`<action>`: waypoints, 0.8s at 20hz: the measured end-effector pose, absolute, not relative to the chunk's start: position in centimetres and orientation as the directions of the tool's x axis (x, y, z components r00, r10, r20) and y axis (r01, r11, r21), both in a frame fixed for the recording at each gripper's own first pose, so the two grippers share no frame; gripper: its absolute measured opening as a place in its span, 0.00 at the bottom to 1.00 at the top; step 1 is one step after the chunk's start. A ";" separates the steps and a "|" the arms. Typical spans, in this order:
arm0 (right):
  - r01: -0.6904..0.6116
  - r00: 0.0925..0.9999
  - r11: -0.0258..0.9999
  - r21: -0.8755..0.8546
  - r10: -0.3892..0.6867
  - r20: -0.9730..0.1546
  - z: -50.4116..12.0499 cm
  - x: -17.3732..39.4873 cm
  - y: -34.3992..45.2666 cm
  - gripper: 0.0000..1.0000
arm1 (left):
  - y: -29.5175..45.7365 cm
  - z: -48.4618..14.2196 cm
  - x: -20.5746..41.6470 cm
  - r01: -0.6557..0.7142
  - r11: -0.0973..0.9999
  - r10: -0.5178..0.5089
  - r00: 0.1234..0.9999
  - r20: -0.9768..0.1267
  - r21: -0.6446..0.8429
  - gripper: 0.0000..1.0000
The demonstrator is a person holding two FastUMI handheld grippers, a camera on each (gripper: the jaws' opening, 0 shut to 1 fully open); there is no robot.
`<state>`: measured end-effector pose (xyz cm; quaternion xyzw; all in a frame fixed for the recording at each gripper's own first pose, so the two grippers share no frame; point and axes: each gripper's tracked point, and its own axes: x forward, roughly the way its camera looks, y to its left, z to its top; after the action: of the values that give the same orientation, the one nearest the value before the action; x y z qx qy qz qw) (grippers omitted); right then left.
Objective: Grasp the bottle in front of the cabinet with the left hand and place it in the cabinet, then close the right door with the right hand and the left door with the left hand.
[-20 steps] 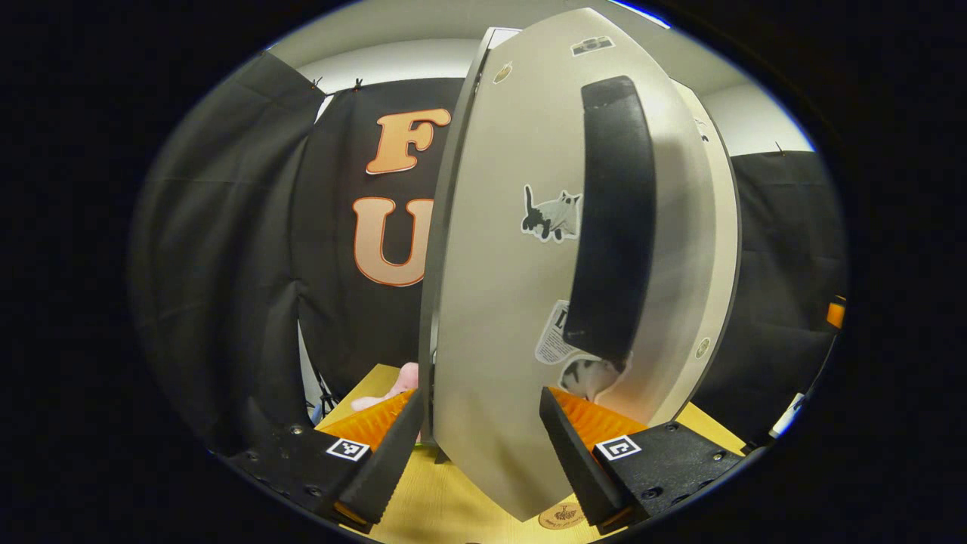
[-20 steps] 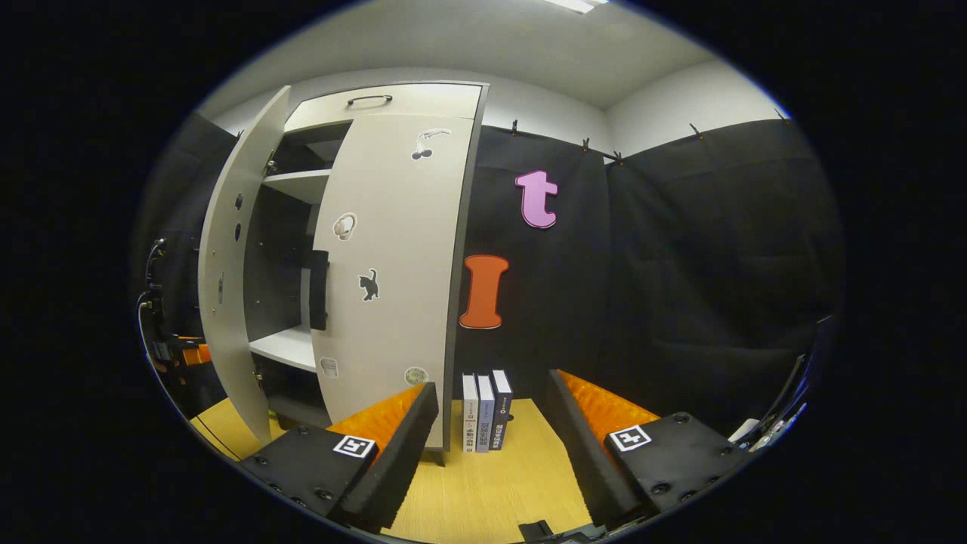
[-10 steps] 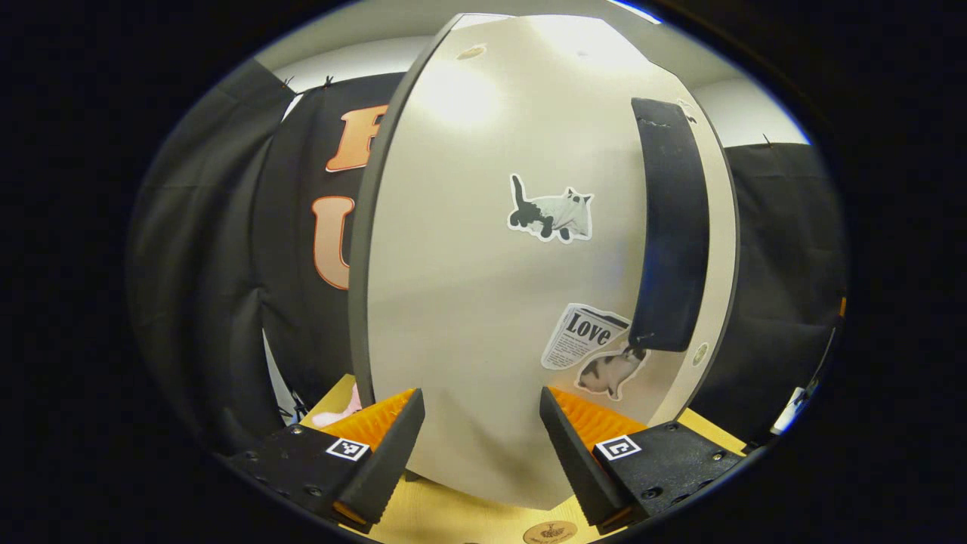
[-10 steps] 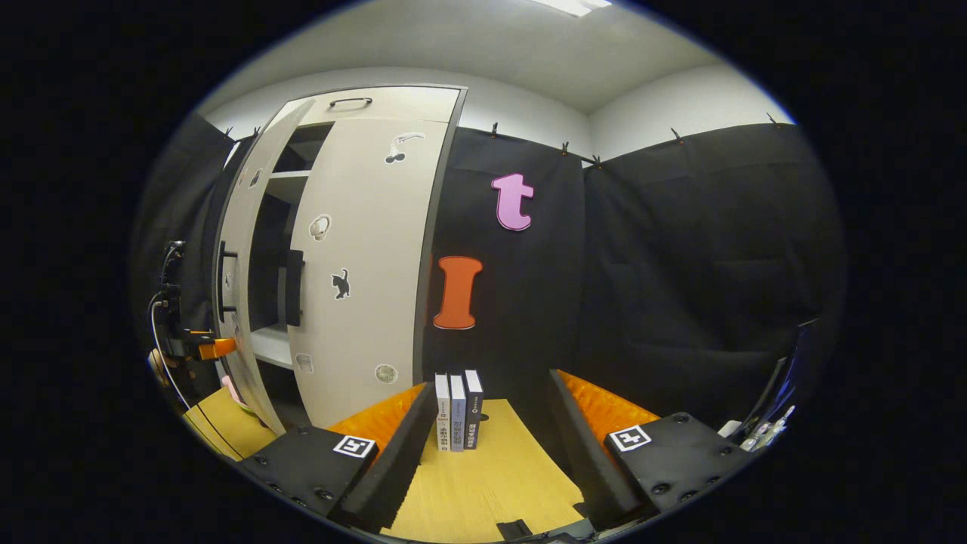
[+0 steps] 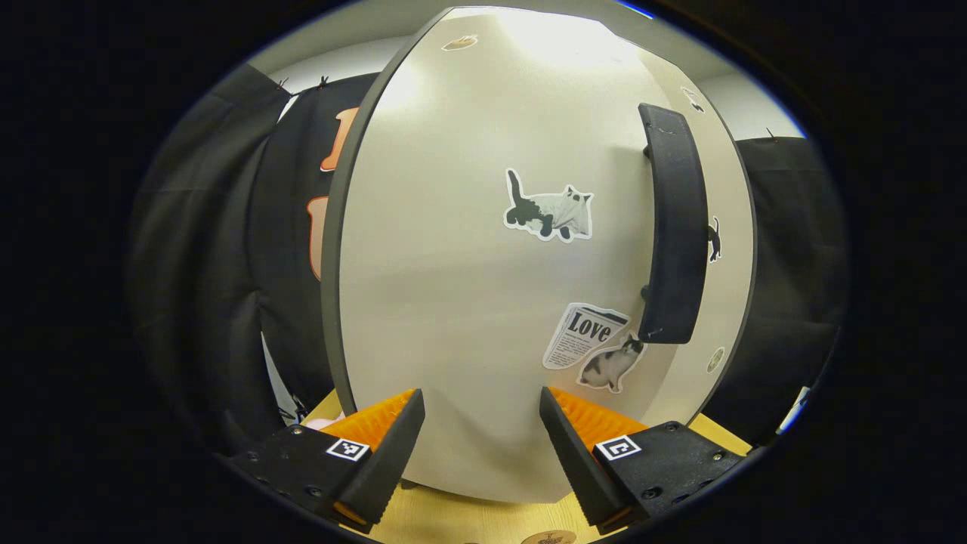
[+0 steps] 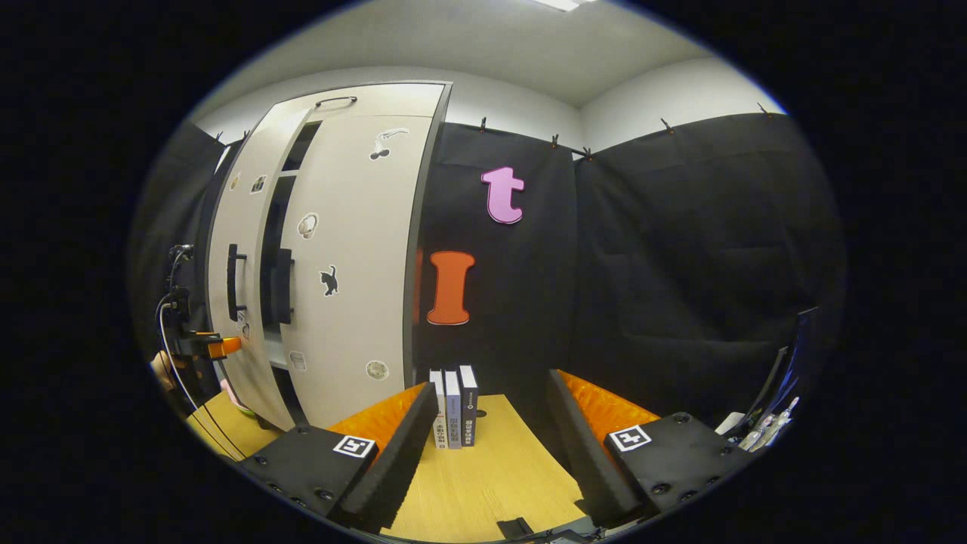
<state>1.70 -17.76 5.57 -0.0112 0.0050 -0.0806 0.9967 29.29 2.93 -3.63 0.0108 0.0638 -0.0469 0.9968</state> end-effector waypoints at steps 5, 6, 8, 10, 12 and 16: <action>0.165 0.986 0.986 -0.005 -0.165 -0.030 4.7 2.7 -18.7 0.97 | 2.8 -3.7 29.8 0.081 0.996 -0.077 0.987 -0.138 0.030 0.94; 0.161 0.986 0.987 0.000 -0.161 -0.033 4.6 3.0 -18.6 0.97 | 2.8 -3.7 29.8 0.077 0.997 -0.073 0.987 -0.143 0.026 0.94; 0.146 0.989 0.989 0.005 -0.145 -0.034 4.8 3.7 -18.2 0.97 | 2.9 -3.8 29.9 0.070 0.997 -0.065 0.986 -0.154 0.028 0.94; 0.123 0.992 0.992 0.006 -0.123 -0.032 5.0 4.6 -17.5 0.97 | 2.9 -3.4 29.8 0.068 0.997 -0.061 0.986 -0.153 0.043 0.94; 0.100 0.995 0.995 0.008 -0.100 -0.028 5.3 5.0 -16.8 0.97 | 2.6 -2.8 29.3 0.081 0.996 -0.075 0.986 -0.146 0.041 0.94; 0.065 0.998 0.998 0.020 -0.064 -0.025 5.7 5.8 -15.5 0.97 | 2.5 -1.8 26.4 0.114 0.993 -0.107 0.978 -0.177 0.029 0.94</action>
<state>5.82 -15.51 5.72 0.0105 0.0122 -0.0322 0.9994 26.42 2.45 -1.85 0.0195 0.0881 -0.0557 0.9944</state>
